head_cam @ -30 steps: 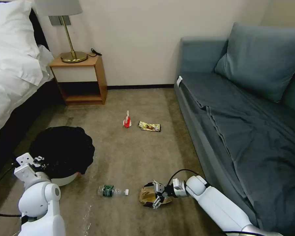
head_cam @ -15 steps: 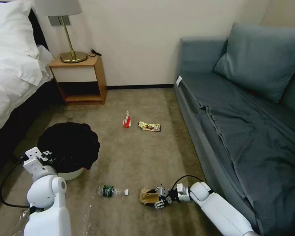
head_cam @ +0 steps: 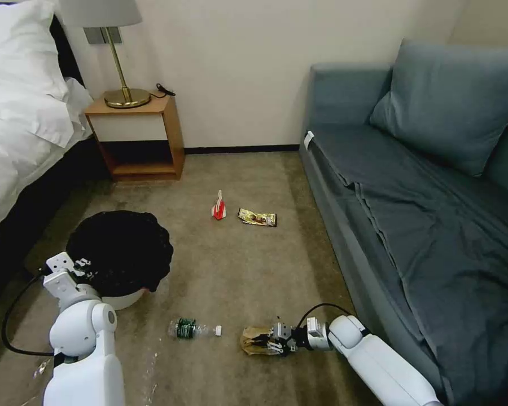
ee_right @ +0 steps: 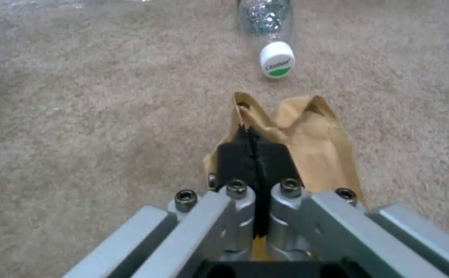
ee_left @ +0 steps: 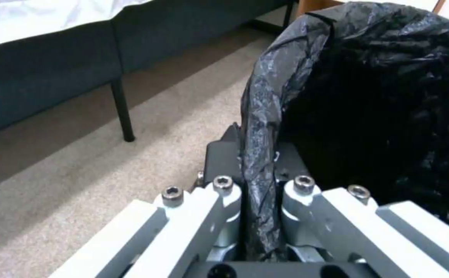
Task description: Pick up the trash bin, then pick up the garbage on the floor and place it into the trash bin.
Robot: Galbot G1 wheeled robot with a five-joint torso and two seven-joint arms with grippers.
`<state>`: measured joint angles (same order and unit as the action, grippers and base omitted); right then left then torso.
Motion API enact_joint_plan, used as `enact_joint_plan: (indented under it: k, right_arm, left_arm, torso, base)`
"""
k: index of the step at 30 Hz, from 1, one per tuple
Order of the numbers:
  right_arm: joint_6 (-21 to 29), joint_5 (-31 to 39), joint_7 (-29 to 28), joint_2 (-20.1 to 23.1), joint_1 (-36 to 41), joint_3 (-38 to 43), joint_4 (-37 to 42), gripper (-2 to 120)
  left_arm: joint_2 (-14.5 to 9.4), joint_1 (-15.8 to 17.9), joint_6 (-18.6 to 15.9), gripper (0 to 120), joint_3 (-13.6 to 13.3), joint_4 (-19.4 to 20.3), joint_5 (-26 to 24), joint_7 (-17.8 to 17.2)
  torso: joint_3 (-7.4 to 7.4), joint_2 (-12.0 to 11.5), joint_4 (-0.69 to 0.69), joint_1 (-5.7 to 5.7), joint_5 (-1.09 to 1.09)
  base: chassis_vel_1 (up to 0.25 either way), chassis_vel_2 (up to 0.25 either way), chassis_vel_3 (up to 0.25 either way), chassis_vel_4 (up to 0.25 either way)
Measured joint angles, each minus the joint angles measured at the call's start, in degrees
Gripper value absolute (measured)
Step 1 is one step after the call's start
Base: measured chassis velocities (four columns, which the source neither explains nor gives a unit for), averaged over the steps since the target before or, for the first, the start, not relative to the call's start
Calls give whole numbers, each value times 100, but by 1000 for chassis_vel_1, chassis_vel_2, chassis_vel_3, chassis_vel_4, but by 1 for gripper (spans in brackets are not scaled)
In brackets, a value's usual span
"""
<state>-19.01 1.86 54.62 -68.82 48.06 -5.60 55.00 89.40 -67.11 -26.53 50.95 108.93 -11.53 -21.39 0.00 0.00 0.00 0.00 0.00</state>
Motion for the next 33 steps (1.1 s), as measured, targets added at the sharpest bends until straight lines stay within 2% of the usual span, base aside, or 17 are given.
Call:
enact_joint_plan:
  k: [16, 25, 33]
  right_arm:
    - [-26, 35, -44, 41, 95, 115, 188, 0]
    - [-74, 658, -737, 86, 79, 195, 736, 0]
    - [-28, 691, -767, 136, 105, 308, 917, 0]
  left_arm:
    - [10, -146, 4, 5, 23, 148, -25, -10]
    - [16, -141, 25, 5, 12, 130, -43, -10]
    - [14, -92, 25, 5, -19, 64, -38, -10]
  torso:
    - [0, 0, 0, 0, 0]
    - [0, 0, 0, 0, 0]
    - [0, 0, 0, 0, 0]
  base:
    - [0, 0, 0, 0]
    - [0, 0, 0, 0]
    - [0, 0, 0, 0]
